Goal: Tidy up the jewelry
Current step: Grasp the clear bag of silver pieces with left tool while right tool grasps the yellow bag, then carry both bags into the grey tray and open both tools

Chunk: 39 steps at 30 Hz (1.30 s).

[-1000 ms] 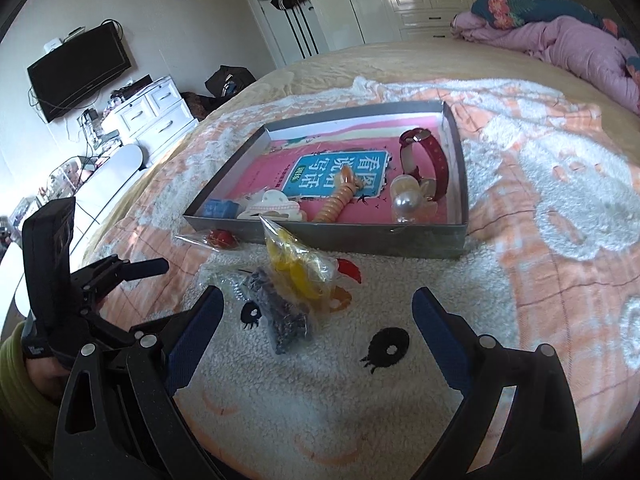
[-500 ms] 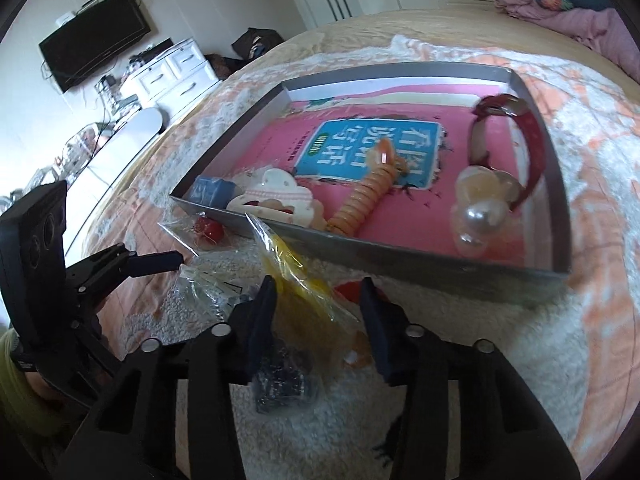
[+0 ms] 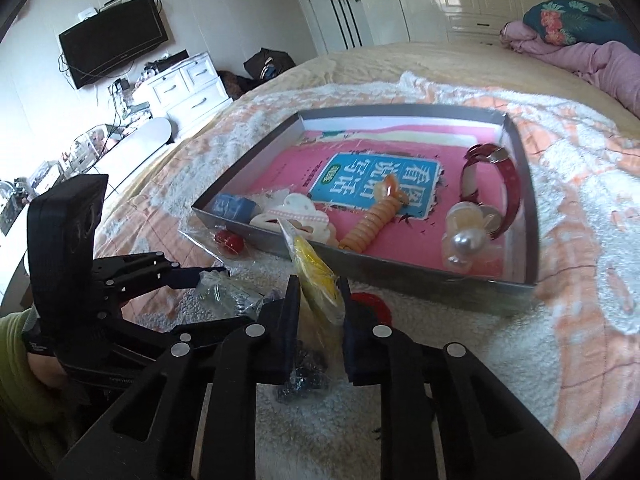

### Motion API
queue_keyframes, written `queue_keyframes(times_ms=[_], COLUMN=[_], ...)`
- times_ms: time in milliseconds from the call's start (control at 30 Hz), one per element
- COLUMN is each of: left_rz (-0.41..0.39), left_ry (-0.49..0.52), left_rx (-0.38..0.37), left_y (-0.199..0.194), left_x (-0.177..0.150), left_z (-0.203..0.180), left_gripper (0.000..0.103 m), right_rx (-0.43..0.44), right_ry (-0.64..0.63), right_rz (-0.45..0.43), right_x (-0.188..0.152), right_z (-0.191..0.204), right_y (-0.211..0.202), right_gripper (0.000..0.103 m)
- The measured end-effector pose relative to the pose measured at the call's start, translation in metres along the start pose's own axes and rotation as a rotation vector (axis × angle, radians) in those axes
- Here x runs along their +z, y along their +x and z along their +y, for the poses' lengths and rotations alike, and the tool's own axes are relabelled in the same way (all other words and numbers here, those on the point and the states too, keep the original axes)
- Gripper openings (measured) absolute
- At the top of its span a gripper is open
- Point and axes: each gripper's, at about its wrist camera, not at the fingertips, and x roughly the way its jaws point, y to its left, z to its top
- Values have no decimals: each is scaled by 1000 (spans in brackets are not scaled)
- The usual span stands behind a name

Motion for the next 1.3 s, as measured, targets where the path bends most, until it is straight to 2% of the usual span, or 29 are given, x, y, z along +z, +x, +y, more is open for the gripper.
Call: queue_keyframes(times_ms=[200,600,1000,1300], left_rz=[-47,-132,-172,-190], left_ry=[6,-52,-61,-42], left_rx=[-7,77,109,122], left_y=[-21,-69,-82,-76], left_x=[-1,4,29,55], left_z=[-2,28,46,49], left_gripper=[52,52,52,52], right_rx=[-31,-28,-19,-10], right_ry=[25,28,-25,-41], right_rz=[-56,-128,-169,-189], right_x=[-4,6,31,47], right_z=[-7,0,17,21], right_y=[-25,-55,-58,-54], right_gripper=[17,17,17,17])
